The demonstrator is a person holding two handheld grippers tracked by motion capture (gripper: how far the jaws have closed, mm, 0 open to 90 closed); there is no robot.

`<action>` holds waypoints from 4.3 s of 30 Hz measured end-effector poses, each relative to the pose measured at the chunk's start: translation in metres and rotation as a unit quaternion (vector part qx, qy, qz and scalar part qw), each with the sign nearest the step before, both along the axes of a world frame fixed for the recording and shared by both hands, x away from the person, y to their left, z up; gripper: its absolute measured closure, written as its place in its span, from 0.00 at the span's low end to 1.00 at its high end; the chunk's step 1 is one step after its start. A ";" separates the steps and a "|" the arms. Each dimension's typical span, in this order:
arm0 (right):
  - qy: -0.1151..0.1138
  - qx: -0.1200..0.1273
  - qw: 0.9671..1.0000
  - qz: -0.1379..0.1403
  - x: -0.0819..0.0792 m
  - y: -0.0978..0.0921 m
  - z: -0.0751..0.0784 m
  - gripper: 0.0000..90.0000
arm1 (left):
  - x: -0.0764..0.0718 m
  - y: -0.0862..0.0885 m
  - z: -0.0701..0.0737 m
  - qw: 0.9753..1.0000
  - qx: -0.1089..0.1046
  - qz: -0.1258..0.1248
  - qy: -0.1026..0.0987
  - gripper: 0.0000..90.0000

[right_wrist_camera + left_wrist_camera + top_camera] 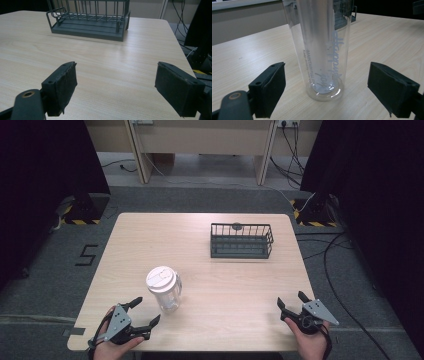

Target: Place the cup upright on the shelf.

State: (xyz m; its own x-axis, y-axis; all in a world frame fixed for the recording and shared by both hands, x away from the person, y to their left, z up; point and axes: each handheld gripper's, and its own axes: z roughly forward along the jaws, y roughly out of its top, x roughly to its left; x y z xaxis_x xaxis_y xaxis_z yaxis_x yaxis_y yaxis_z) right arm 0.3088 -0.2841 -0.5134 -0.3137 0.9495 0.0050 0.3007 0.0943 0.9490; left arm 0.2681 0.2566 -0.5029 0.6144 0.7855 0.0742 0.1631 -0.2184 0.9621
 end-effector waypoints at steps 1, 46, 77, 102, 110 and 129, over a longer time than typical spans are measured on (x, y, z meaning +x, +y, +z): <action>0.000 0.002 1.000 -0.001 0.000 0.000 0.000 0.20 | 0.001 0.000 -0.001 1.000 -0.003 0.002 0.003 0.16; 0.008 0.002 1.000 0.002 0.001 0.002 0.000 0.21 | 0.039 -0.019 -0.003 0.999 0.006 -0.030 0.029 0.16; 0.013 -0.002 1.000 0.007 0.003 0.003 0.000 0.21 | 0.066 -0.034 -0.009 0.999 0.003 -0.040 0.023 0.16; 0.015 0.002 1.000 0.006 0.003 0.002 0.000 0.21 | 0.070 -0.038 -0.002 0.999 -0.019 -0.039 0.024 0.19; 0.014 0.002 1.000 0.007 0.004 0.002 0.000 0.21 | 0.075 -0.042 0.009 0.999 -0.009 -0.037 0.012 0.19; 0.014 0.003 1.000 0.008 0.004 0.002 0.000 0.21 | 0.093 -0.056 0.027 0.999 -0.016 -0.043 0.002 0.19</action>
